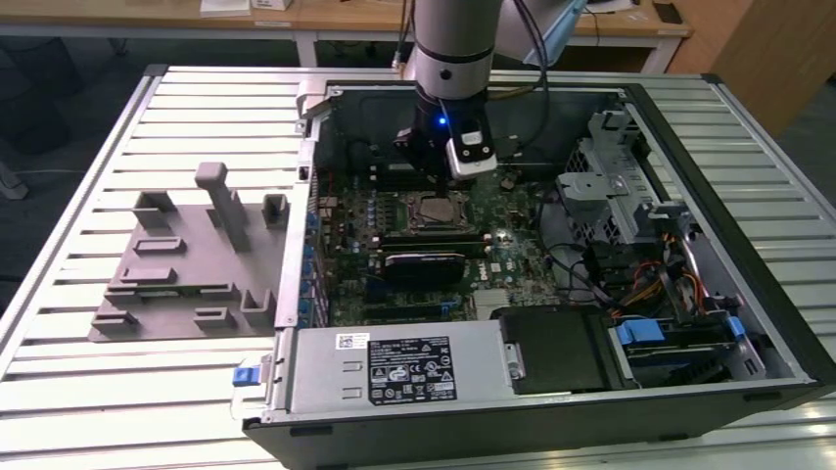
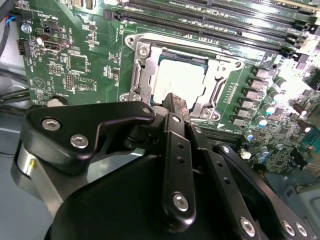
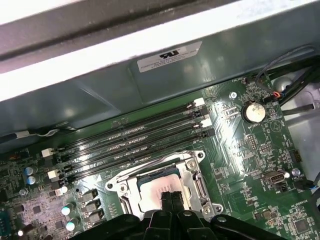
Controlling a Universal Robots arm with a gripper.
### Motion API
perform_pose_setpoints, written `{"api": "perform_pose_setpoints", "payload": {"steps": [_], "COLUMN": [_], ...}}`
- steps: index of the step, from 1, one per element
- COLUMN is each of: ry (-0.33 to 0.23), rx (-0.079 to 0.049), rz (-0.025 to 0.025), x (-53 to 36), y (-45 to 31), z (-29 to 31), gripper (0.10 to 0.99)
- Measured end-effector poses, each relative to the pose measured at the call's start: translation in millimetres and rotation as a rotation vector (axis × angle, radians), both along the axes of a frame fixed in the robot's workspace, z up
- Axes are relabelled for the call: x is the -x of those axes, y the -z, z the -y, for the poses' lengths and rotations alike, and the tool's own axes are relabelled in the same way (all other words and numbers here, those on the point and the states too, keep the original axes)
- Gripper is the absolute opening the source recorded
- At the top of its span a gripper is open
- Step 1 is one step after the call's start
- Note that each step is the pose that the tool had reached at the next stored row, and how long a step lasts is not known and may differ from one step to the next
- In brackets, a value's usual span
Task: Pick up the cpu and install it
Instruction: 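Install the first cpu locking lever, then install the second cpu locking lever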
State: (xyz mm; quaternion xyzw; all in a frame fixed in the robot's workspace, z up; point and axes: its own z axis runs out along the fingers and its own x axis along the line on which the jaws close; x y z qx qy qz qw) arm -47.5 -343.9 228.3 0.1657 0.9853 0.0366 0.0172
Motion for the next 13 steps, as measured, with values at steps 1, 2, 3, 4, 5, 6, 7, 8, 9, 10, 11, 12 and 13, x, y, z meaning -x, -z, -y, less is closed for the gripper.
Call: {"api": "perform_pose_setpoints", "payload": {"steps": [1, 2, 3, 4, 5, 6, 7, 8, 9, 10, 11, 12, 13], "ry": [0.0, 0.0, 0.0, 0.0, 0.0, 0.0, 0.0, 0.0, 0.0, 0.0, 0.0, 0.0, 0.0], "rx": [0.0, 0.0, 0.001, 0.001, 0.001, 0.001, 0.001, 0.001, 0.001, 0.001, 0.001, 0.001, 0.001], "rz": [0.0, -0.0002, -0.0002, -0.0001, -0.0002, -0.0003, -0.0003, -0.0002, -0.0002, -0.0002, -0.0001, -0.0002, -0.0002], "x": [0.0, 0.0, 0.0, 0.0, 0.1, 0.1, 0.0, 0.0, 0.0, 0.0, 0.0, 0.0, 0.0], "y": [0.0, -0.3, -0.5, -0.5, -0.6, -0.6, -0.6, -0.5, -0.5, -0.5, -0.5, -0.5, -0.5], "z": [0.0, 0.0, 0.0, 0.0, 0.1, 0.4, 0.9, 1.4, 2.2, 2.9, 3.8, 4.7, 5.6], "gripper": [0.106, 0.106, 0.106, 0.106, 0.106, 0.106, 0.106, 0.106, 0.106, 0.106, 0.106, 0.106, 0.106]}}
